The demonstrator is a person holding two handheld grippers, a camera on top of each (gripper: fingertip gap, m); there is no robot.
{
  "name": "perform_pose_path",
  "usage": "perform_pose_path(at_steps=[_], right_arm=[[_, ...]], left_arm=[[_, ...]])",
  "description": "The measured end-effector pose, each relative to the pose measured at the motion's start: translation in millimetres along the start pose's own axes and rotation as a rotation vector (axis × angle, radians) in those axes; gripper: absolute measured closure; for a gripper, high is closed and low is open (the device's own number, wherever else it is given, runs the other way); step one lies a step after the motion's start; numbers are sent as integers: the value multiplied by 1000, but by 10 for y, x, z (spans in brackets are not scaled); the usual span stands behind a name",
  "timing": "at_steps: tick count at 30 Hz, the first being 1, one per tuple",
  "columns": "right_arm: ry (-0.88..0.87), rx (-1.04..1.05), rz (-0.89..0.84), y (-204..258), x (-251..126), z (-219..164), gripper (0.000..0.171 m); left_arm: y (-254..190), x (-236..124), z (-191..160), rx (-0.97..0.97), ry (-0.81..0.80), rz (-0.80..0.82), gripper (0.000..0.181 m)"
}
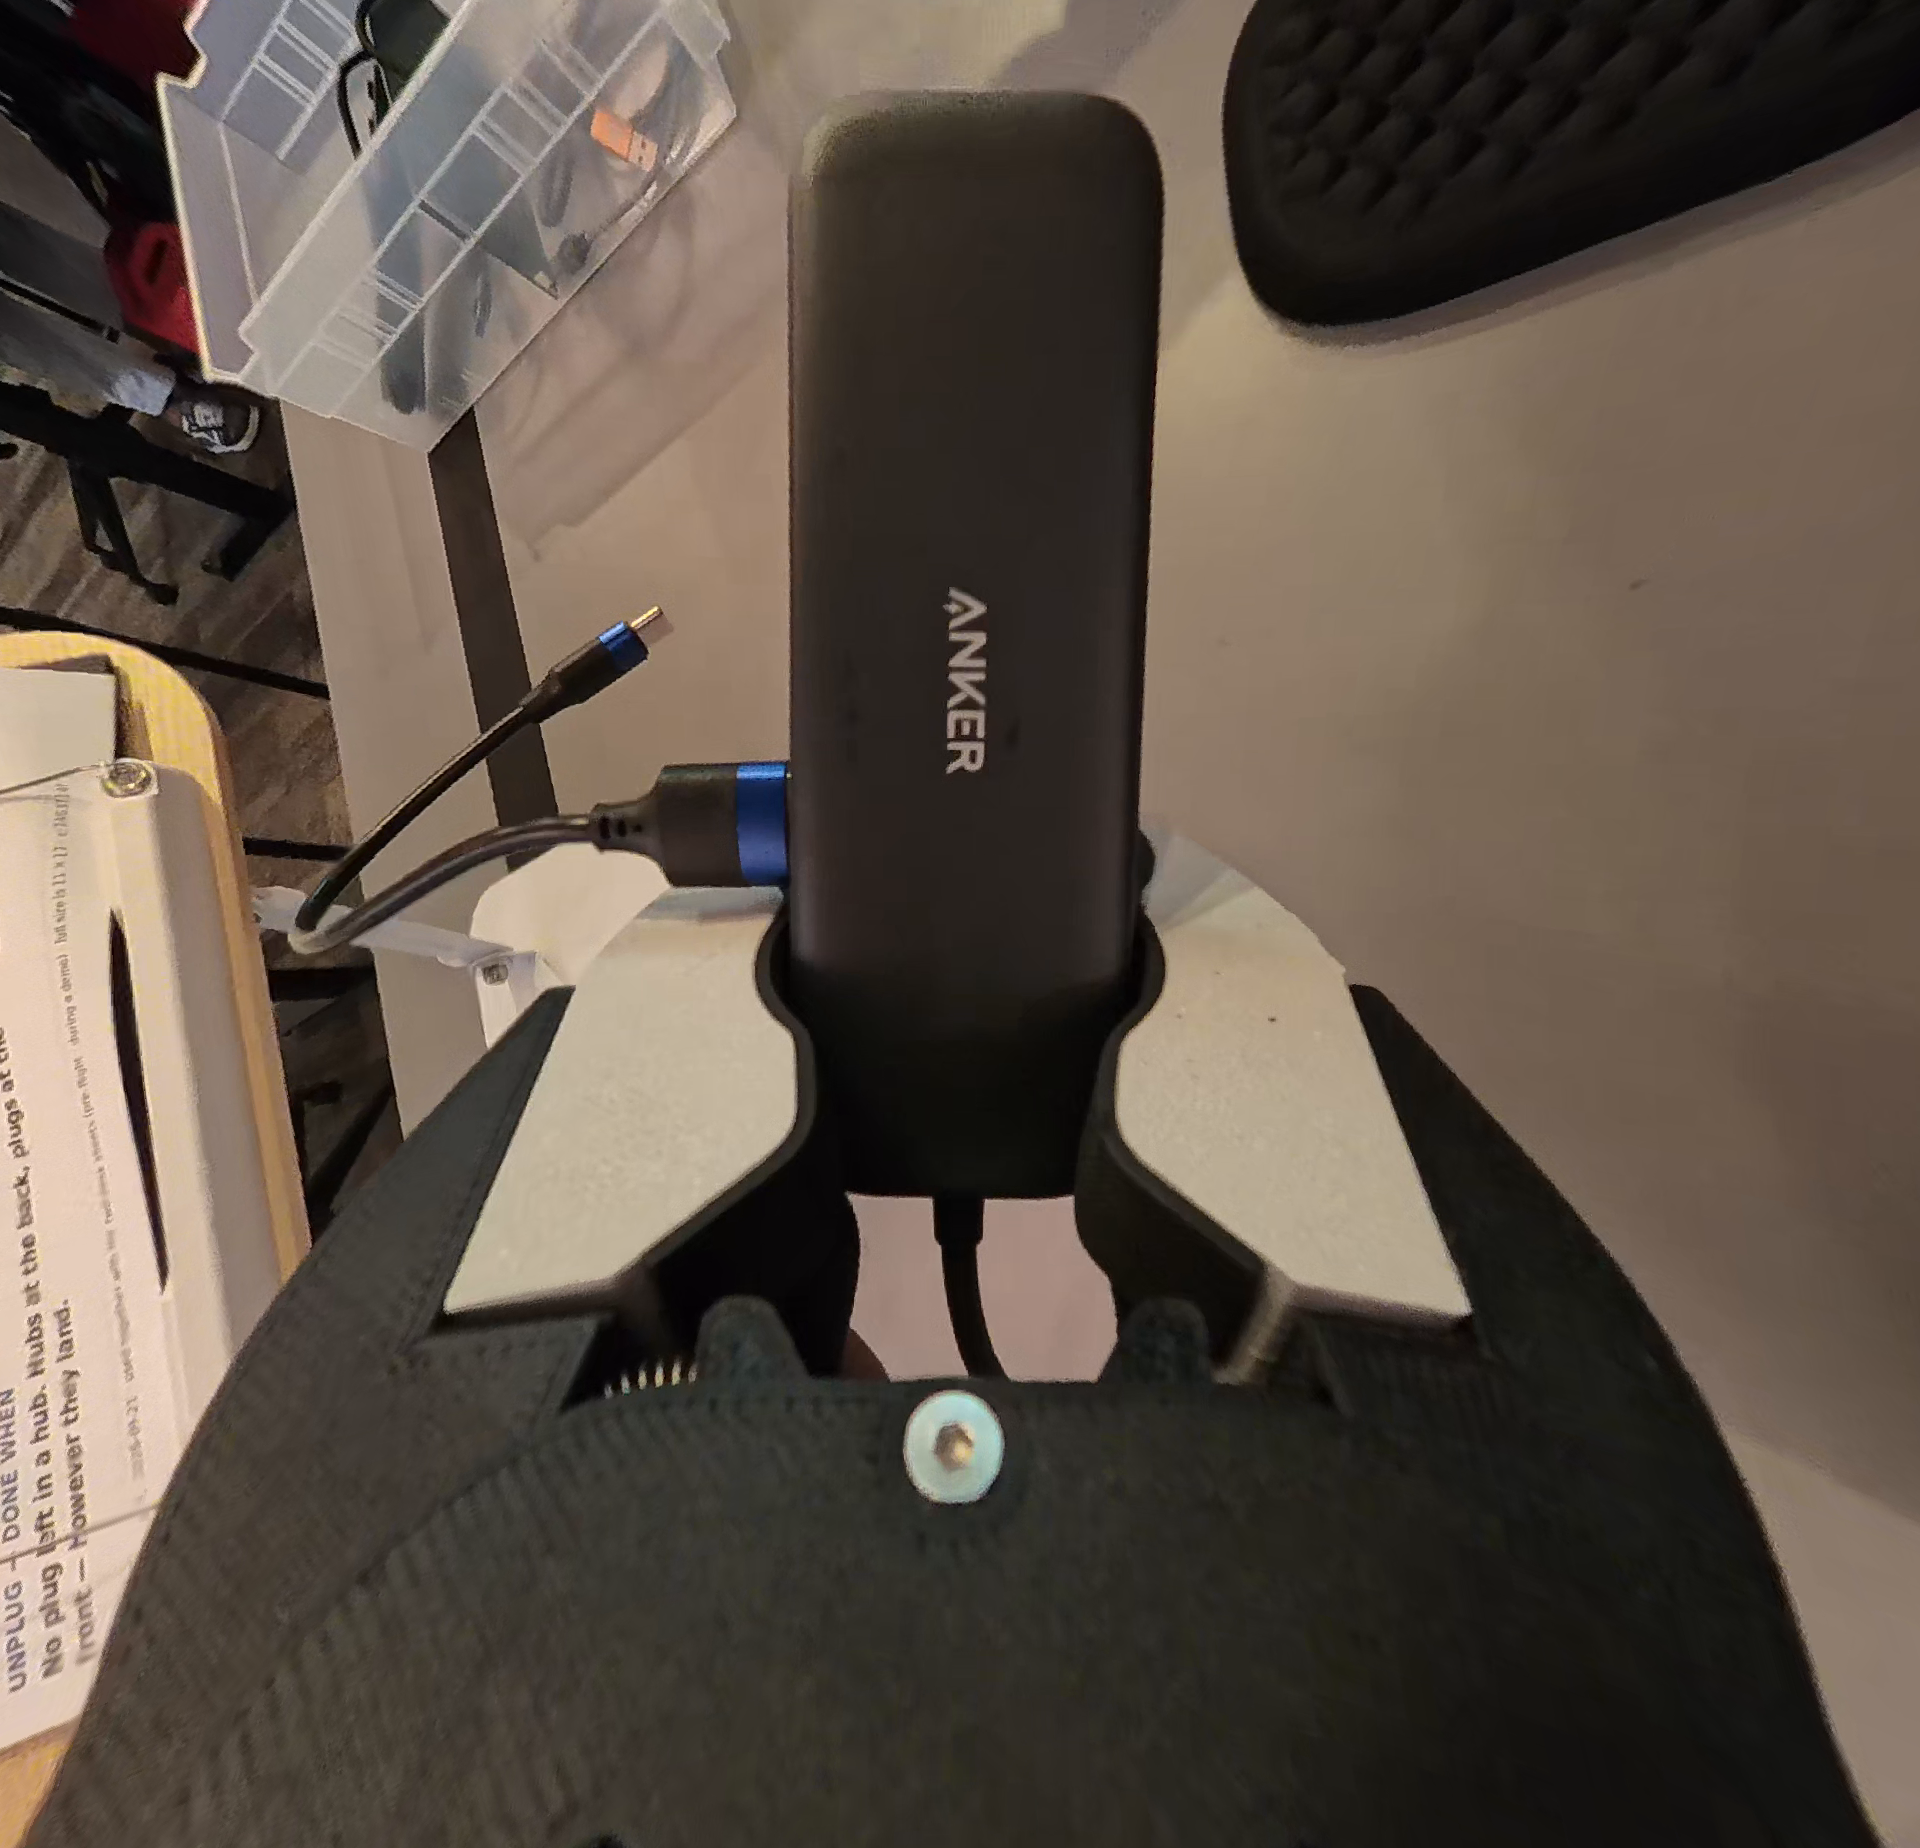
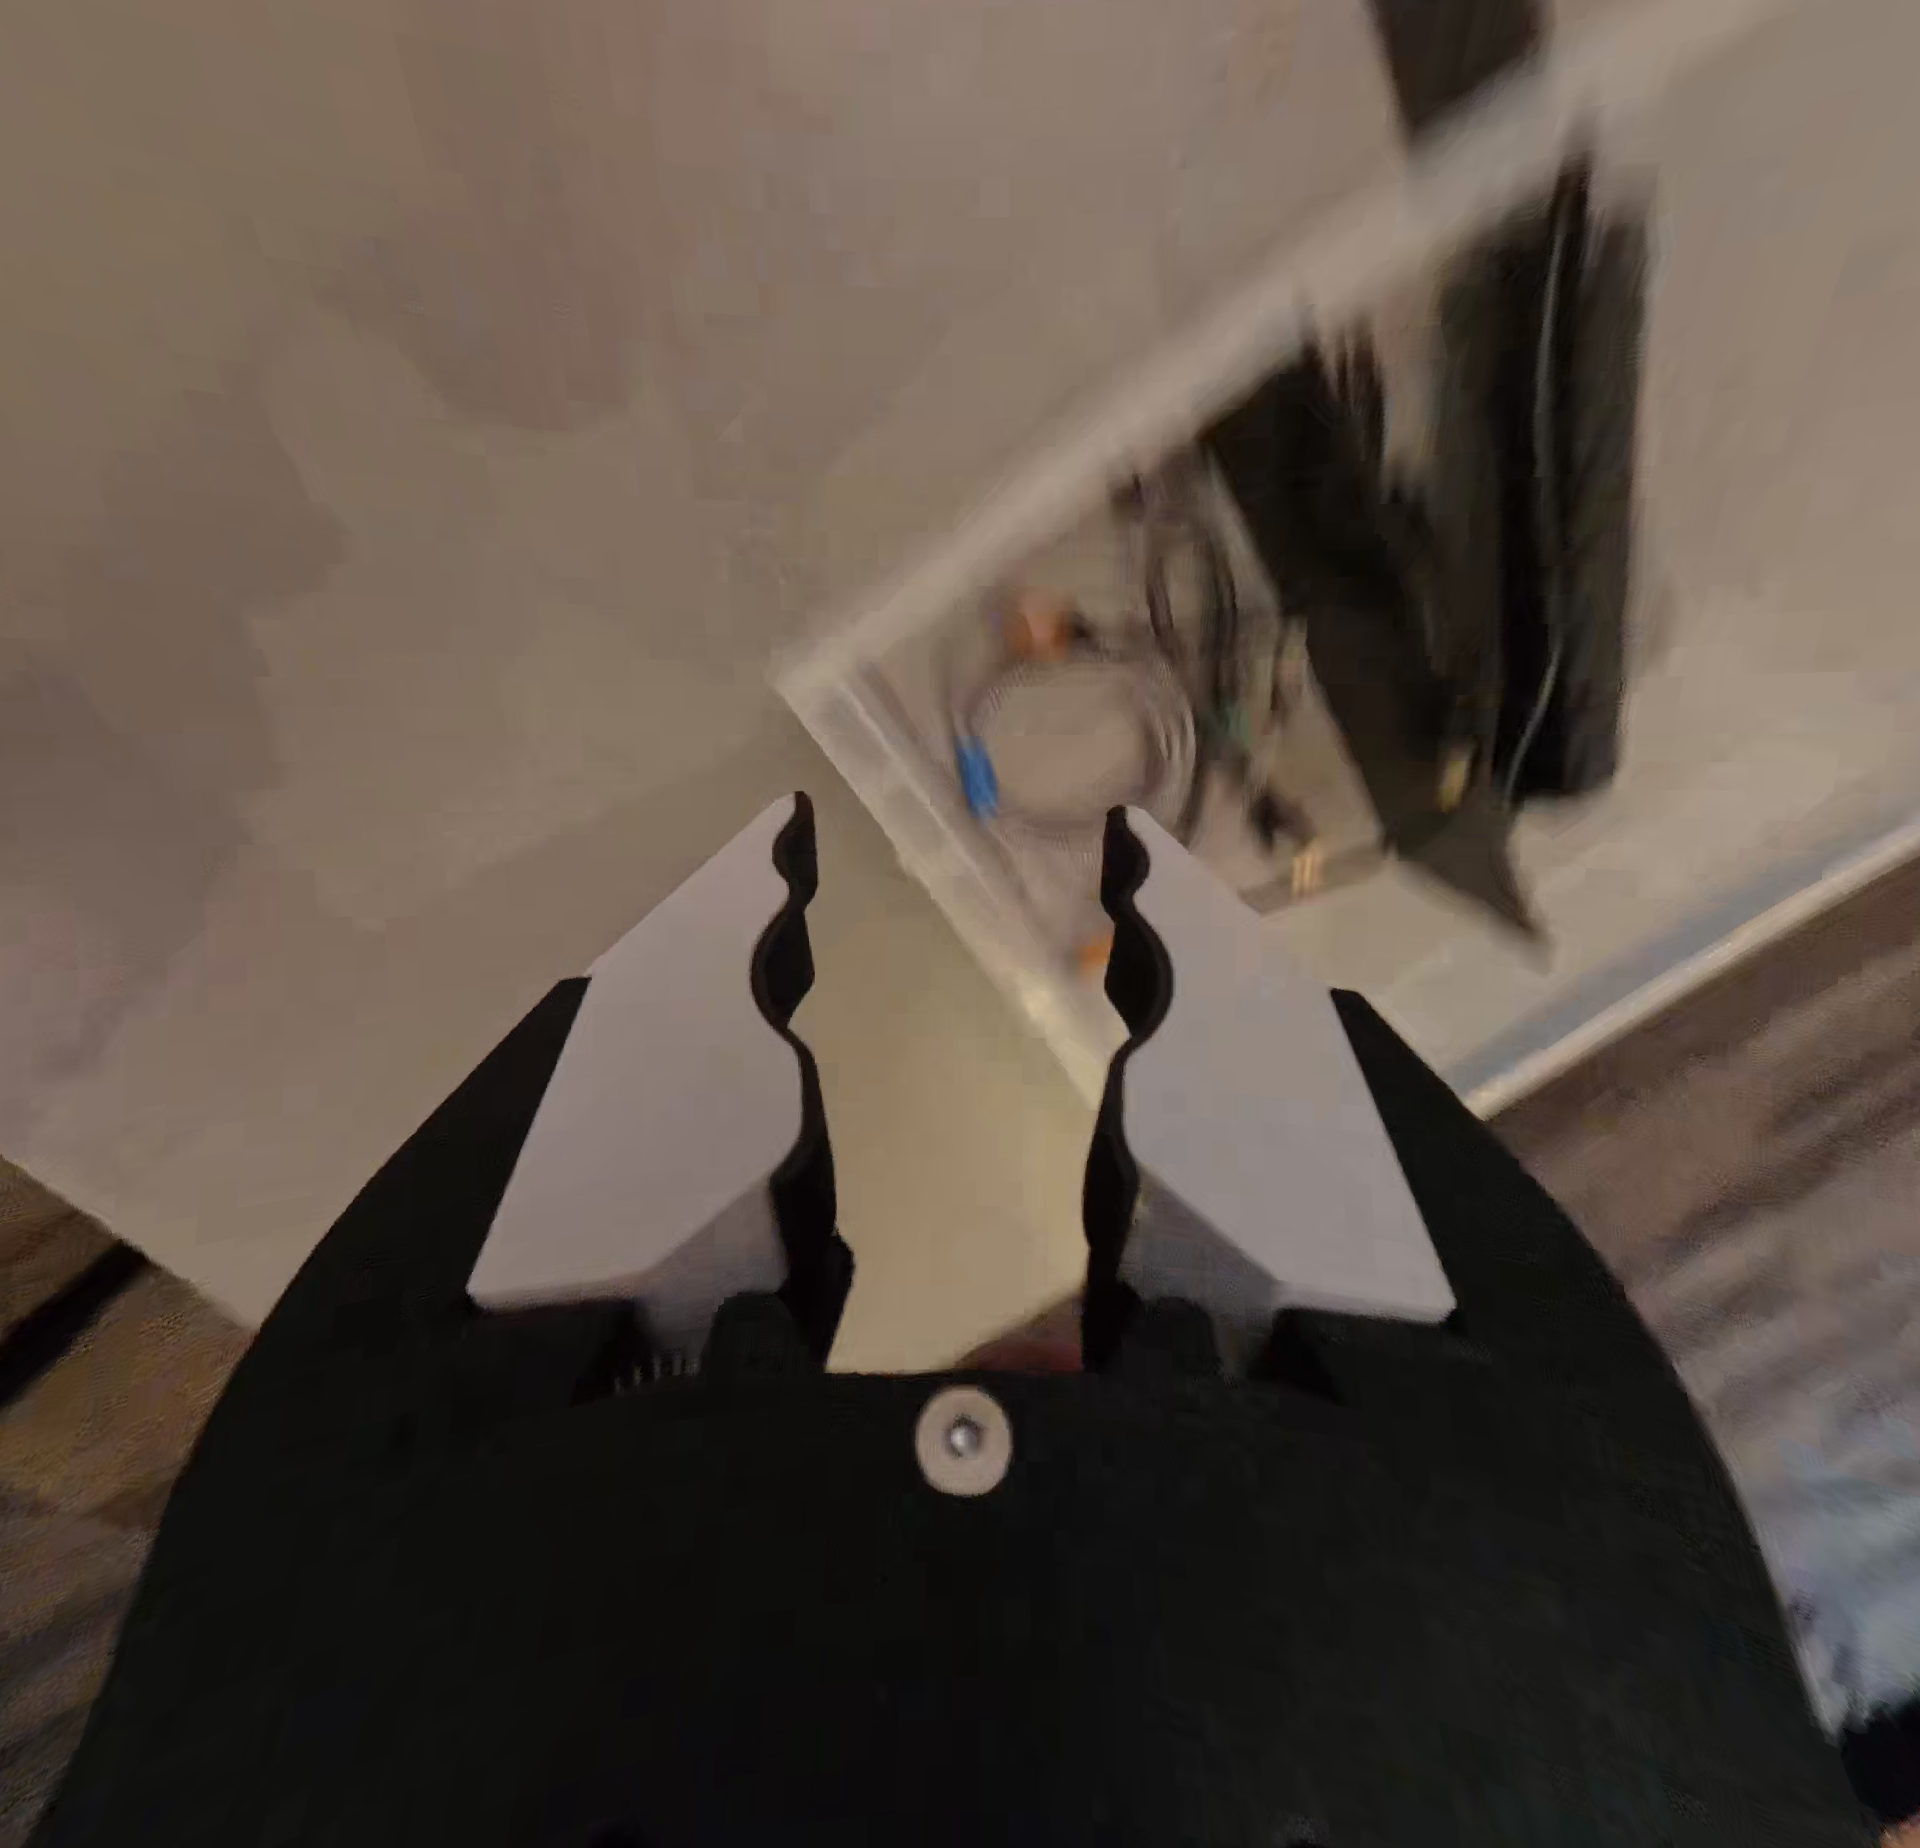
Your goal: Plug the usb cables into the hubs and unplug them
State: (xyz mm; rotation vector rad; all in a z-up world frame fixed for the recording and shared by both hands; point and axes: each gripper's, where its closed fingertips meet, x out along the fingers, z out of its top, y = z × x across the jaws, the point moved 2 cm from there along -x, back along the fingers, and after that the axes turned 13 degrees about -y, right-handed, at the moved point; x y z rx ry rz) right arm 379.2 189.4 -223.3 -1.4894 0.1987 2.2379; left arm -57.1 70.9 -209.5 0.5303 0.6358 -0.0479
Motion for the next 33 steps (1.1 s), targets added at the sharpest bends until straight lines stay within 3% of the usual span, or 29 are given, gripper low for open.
perform_pose_path(at_steps=[5,10,13,17,22,25,27,33], right_arm=[[-699,-586,86,1499,-355,1703,124],[-839,-1179,-213,2642,-52,2477,123],[-864,-1451,-359,3031,131,2693,115],[-939,-1512,-498,3105,74,2865,106],[-969,-1548,-496,3262,-47,2838,118],[-888,-1630,-524,3308,92,2839,138],[-841,-1660,-543,3283,199,2846,161],[-787,-1563,-547,3116,263,2865,161]], left_arm=[[-94,-5,154,-11,-89,-56,126],[-193,5,261,-49,-208,-142,126],[-238,29,293,-69,-266,-192,126],[-297,7,306,-88,-311,-240,126],[-285,18,263,-110,-307,-247,126],[-323,96,285,-113,-311,-277,126],[-350,132,313,-115,-322,-296,126],[-203,189,240,-124,-287,-207,126]])
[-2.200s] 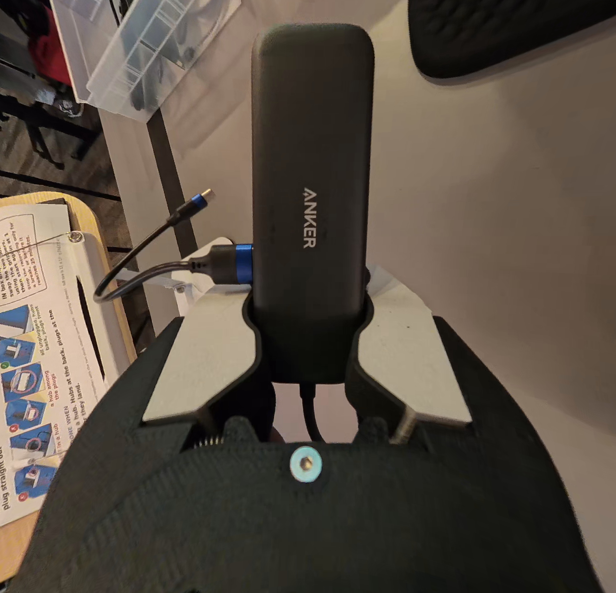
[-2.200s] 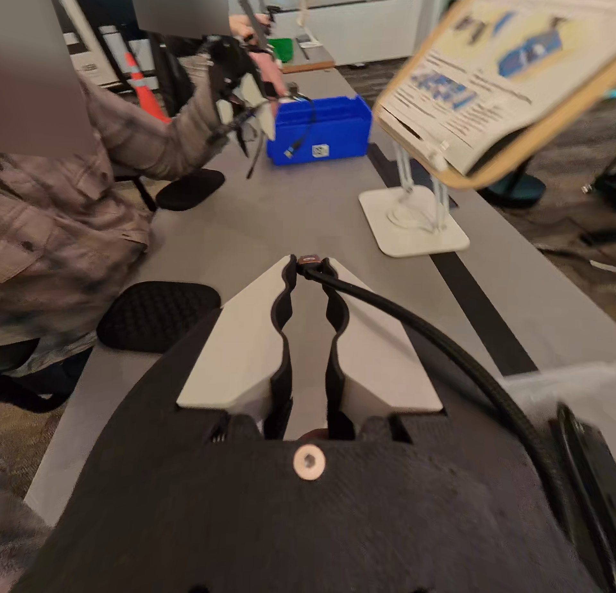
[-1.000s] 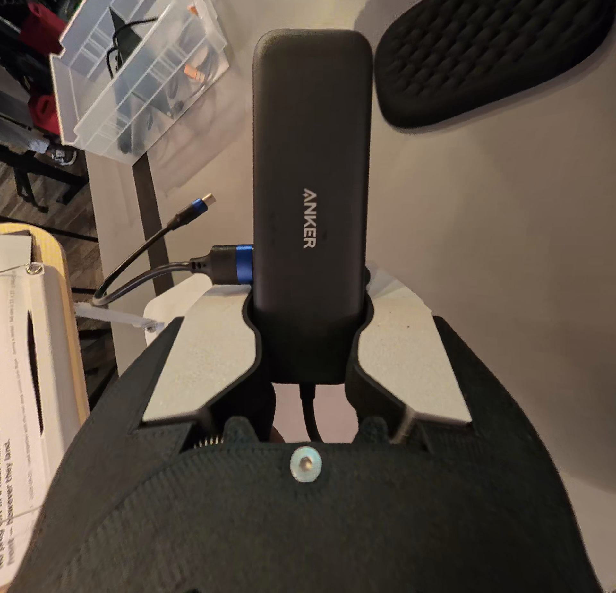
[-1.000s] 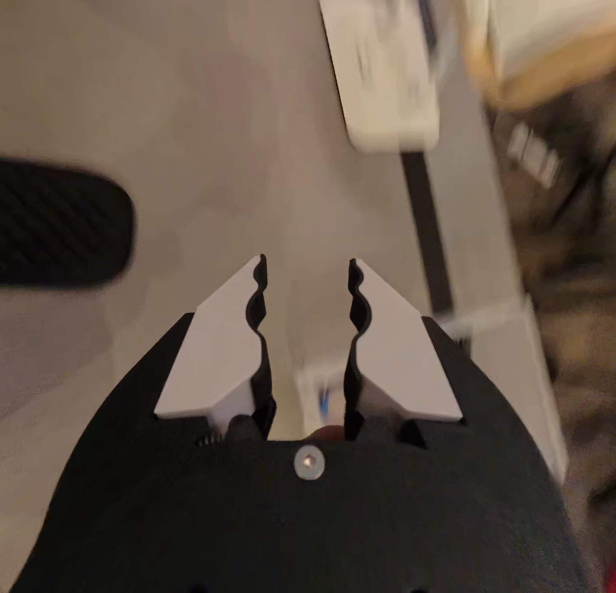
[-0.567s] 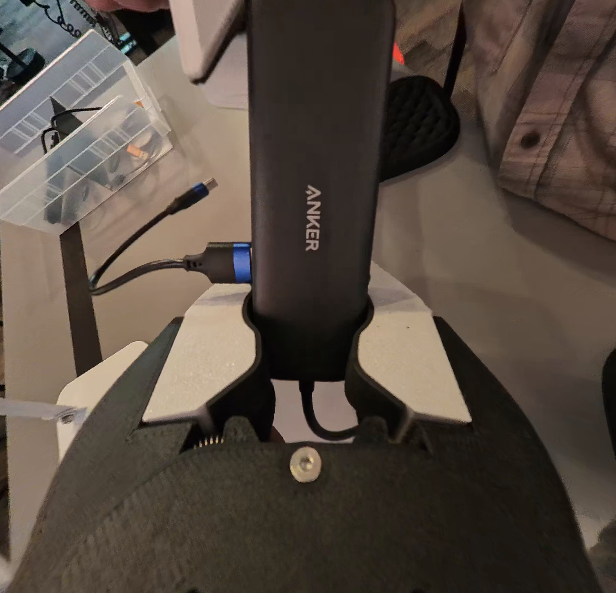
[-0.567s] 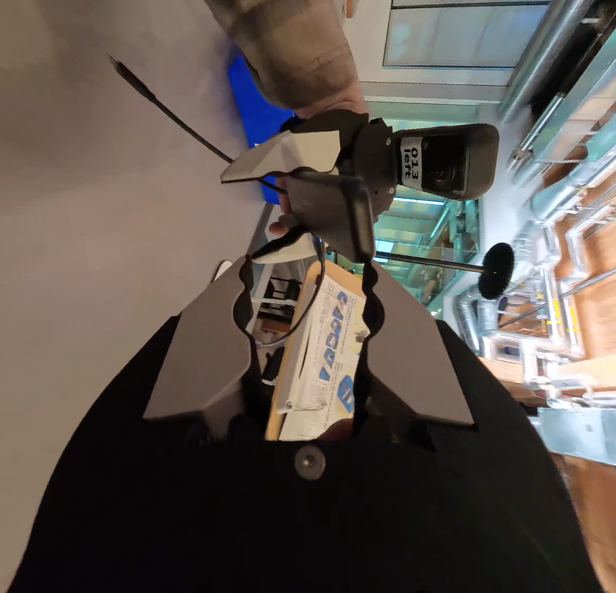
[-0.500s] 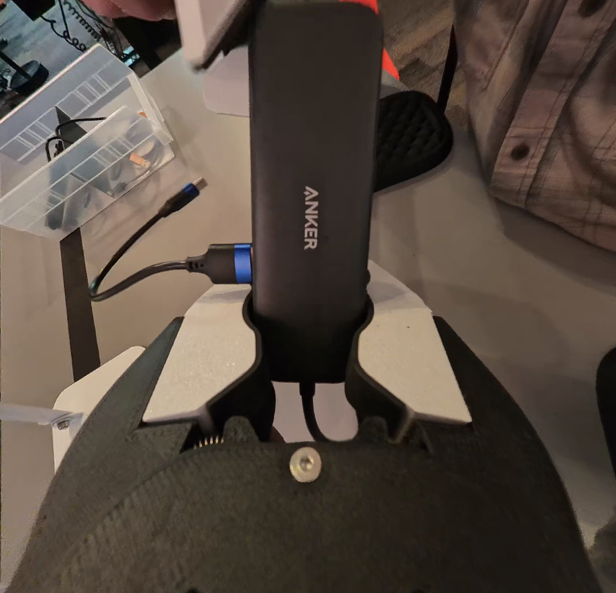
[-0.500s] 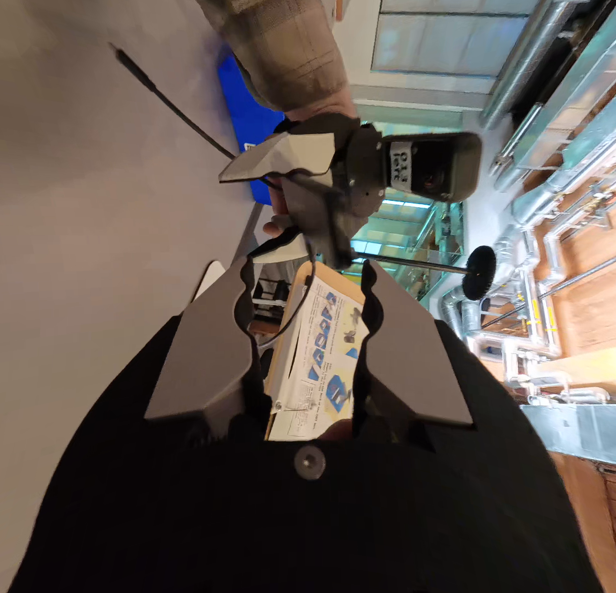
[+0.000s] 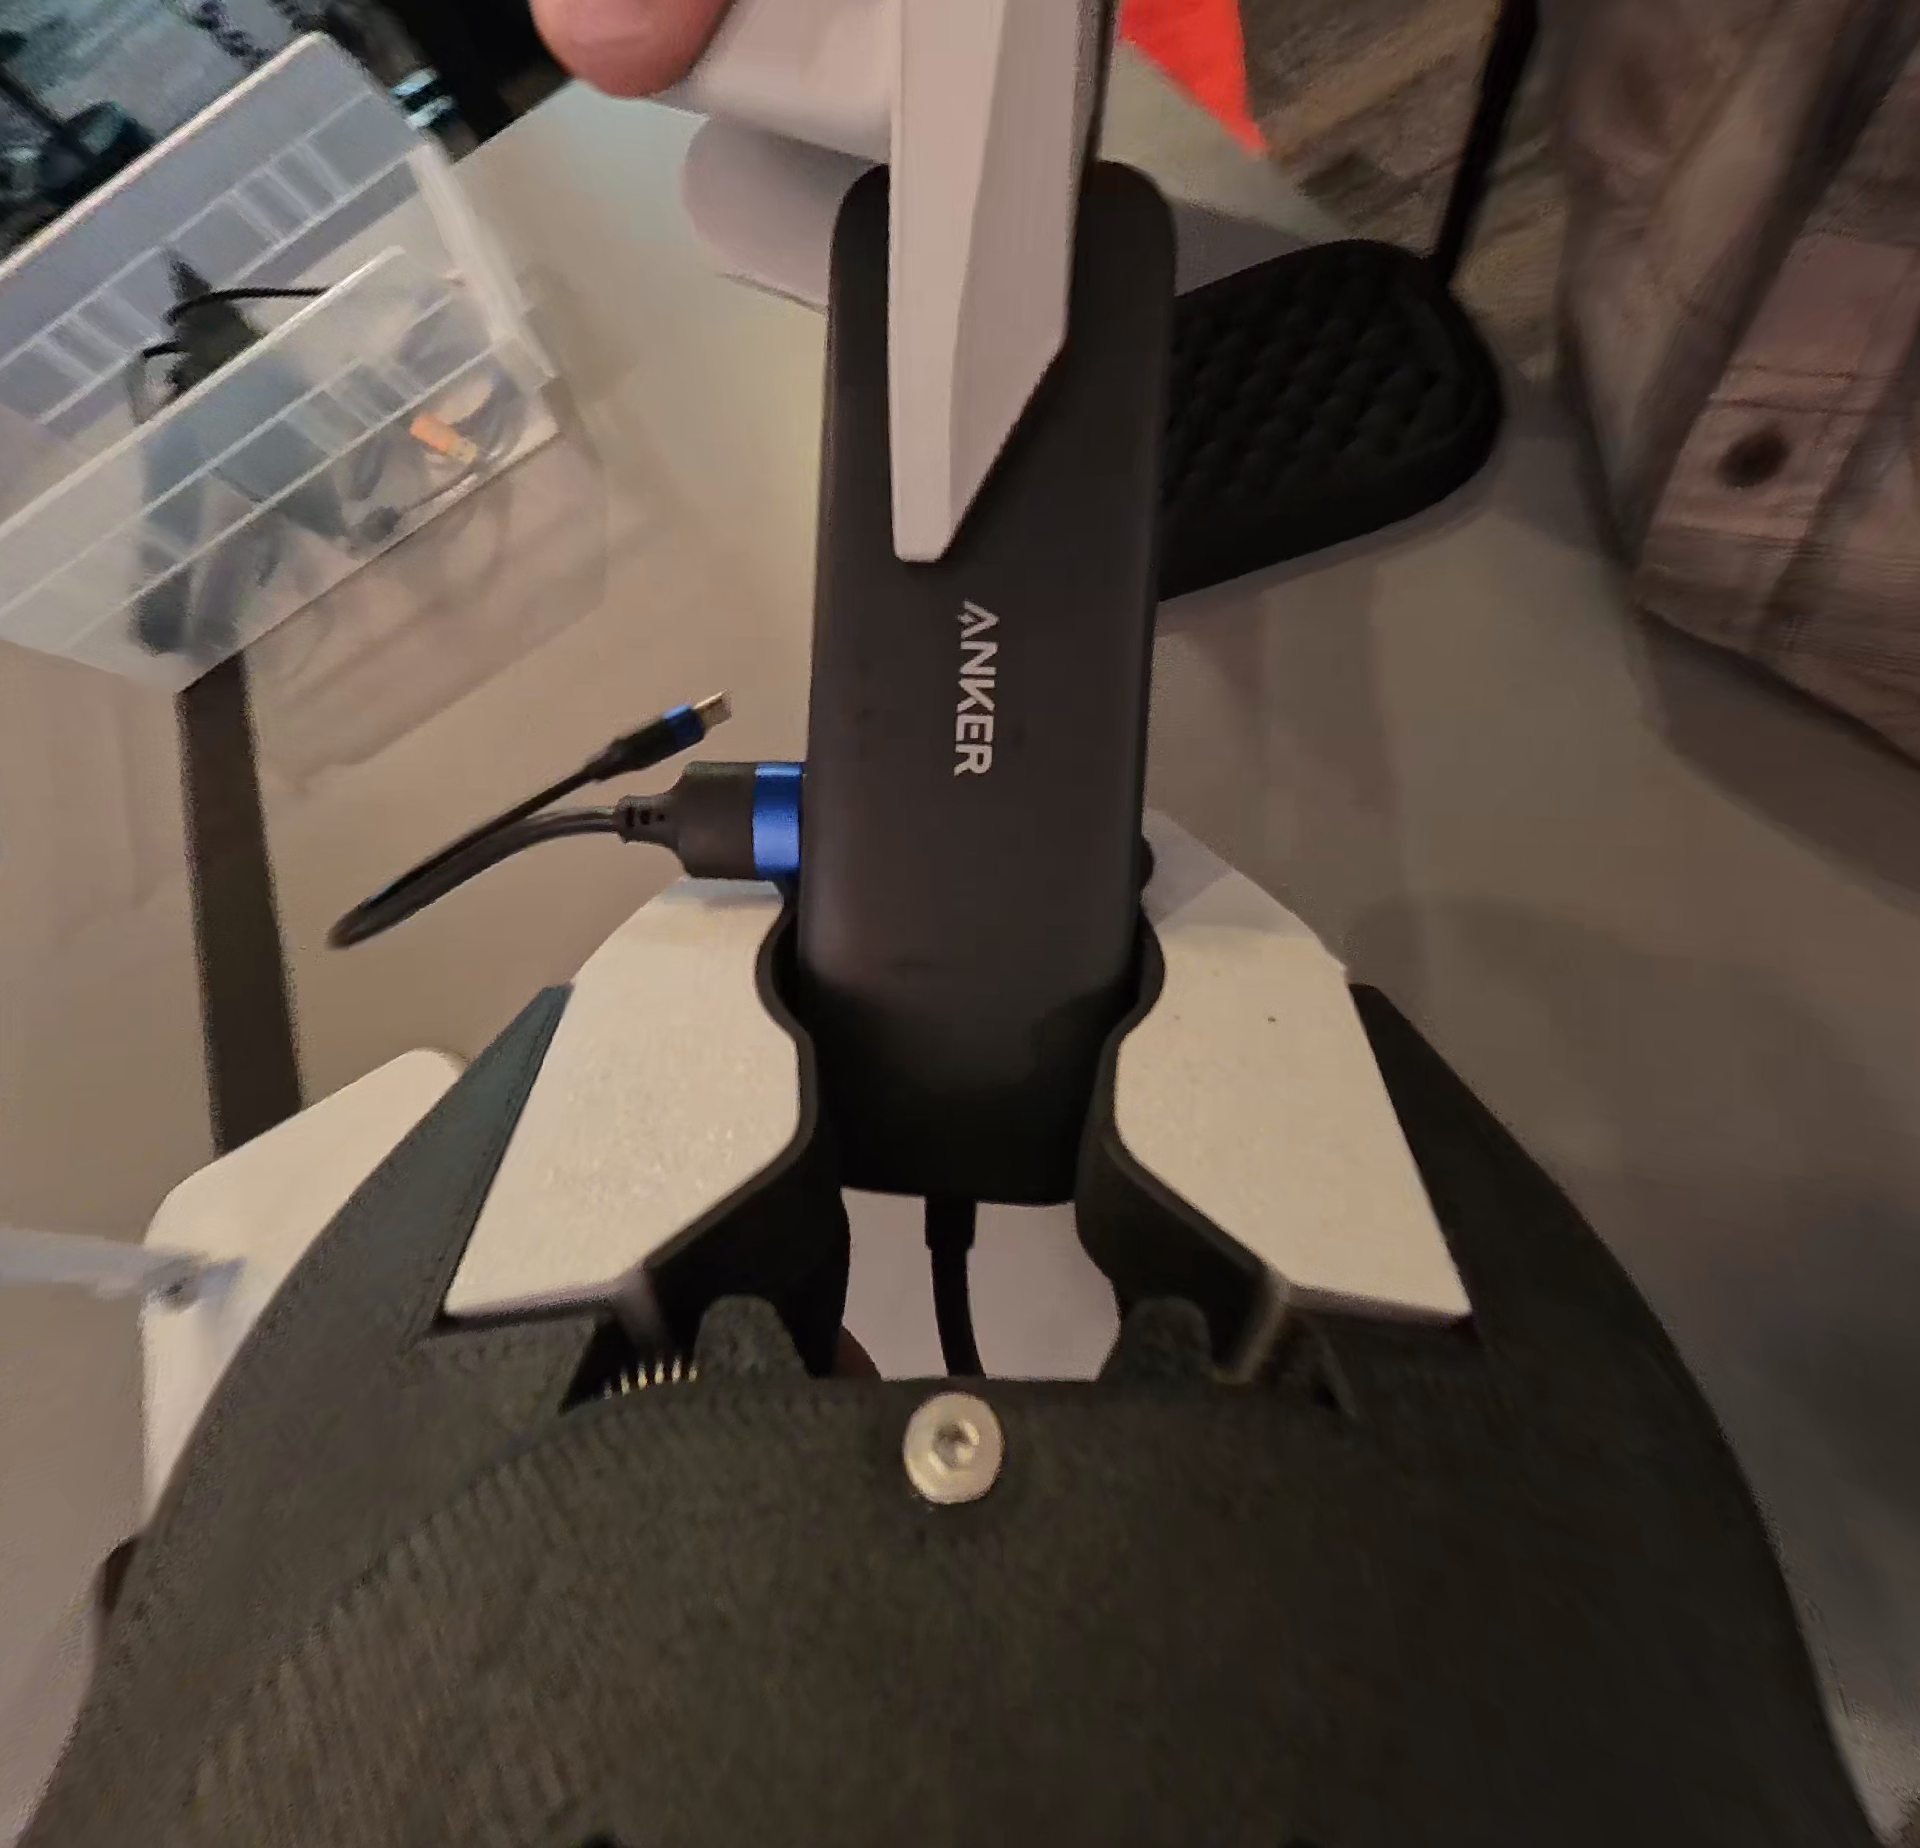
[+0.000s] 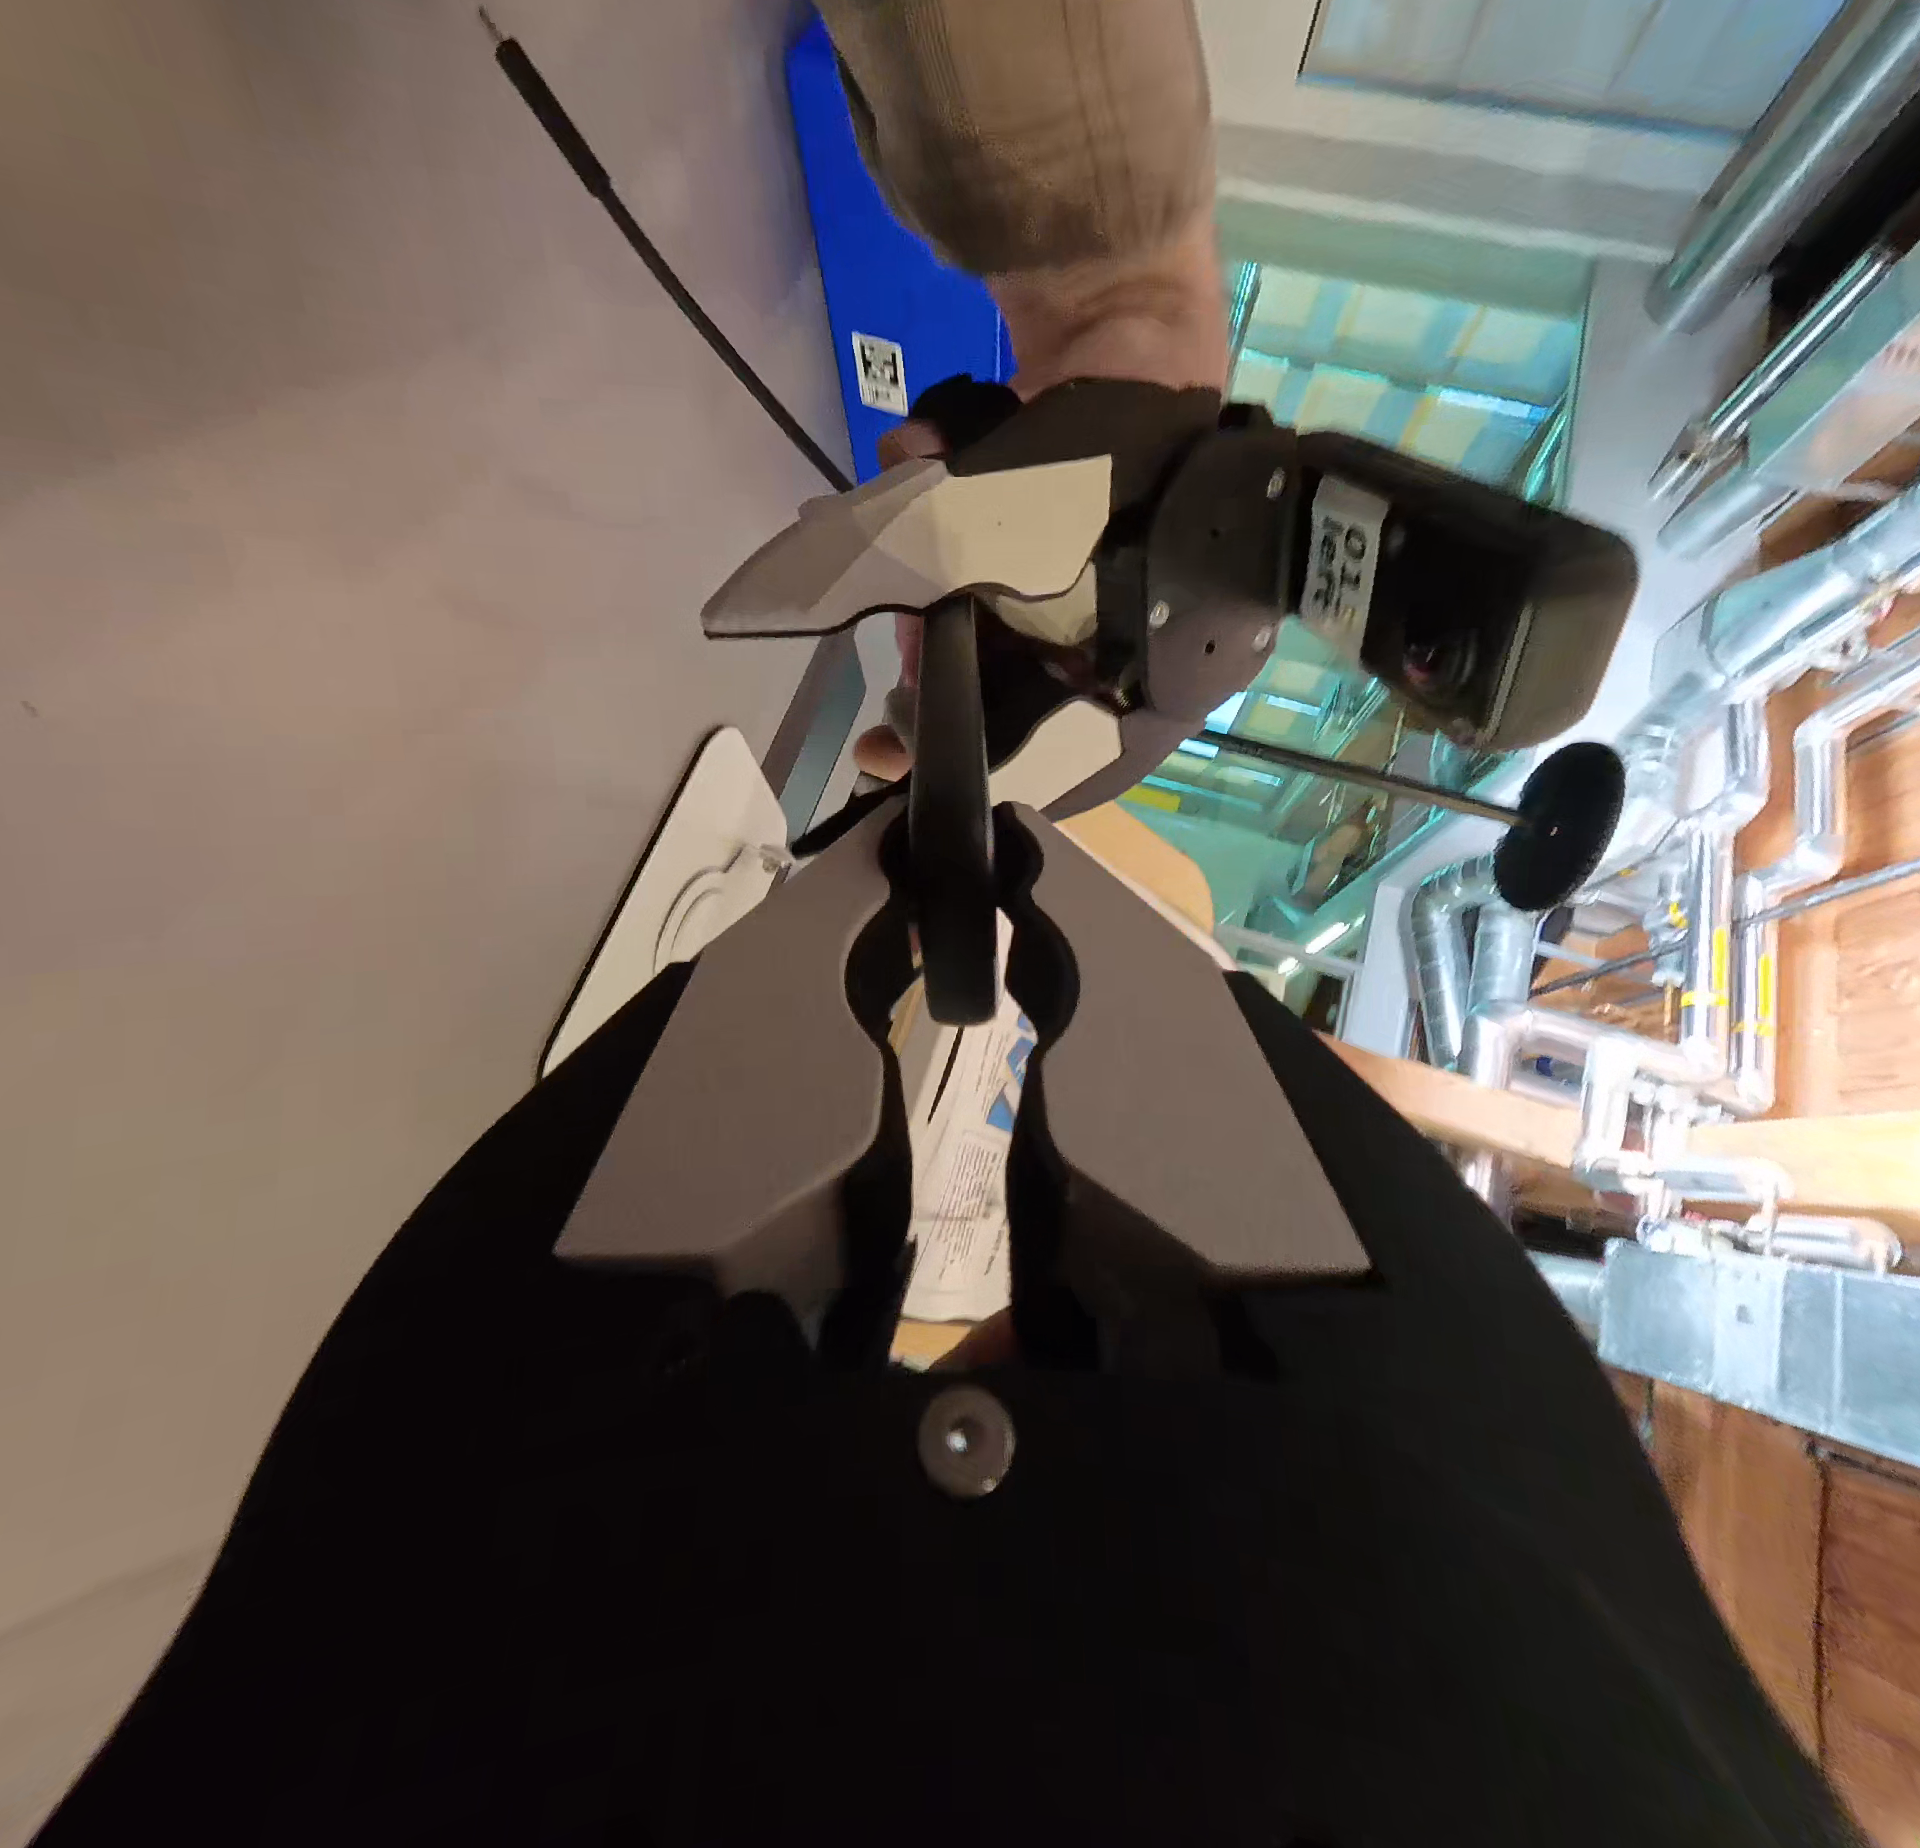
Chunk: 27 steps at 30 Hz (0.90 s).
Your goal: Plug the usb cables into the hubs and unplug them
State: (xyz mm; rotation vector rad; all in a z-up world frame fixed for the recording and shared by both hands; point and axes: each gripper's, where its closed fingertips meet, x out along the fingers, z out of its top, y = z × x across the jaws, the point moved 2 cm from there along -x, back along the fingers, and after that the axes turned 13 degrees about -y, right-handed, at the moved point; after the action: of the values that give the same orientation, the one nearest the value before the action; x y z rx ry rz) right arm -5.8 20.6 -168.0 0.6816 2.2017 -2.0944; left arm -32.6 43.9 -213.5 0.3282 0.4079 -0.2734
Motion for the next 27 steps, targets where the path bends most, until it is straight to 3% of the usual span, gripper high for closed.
perform_pose_path(at_steps=[4,9,14,17,23,27], right_arm=[[98,50,-26,-59,28,-224,161],[258,154,-47,-118,48,-575,162],[392,248,-65,-197,54,-805,162],[402,288,-84,-258,55,-820,162],[412,321,-90,-285,71,-801,162],[418,296,-91,-284,92,-805,160]], left_arm=[[304,-154,-22,66,70,234,105],[693,-467,37,270,226,572,96],[1035,-531,135,553,385,869,111],[1138,-471,151,653,399,963,126],[1228,-474,169,778,432,1086,161],[1242,-477,150,790,423,1115,165]])
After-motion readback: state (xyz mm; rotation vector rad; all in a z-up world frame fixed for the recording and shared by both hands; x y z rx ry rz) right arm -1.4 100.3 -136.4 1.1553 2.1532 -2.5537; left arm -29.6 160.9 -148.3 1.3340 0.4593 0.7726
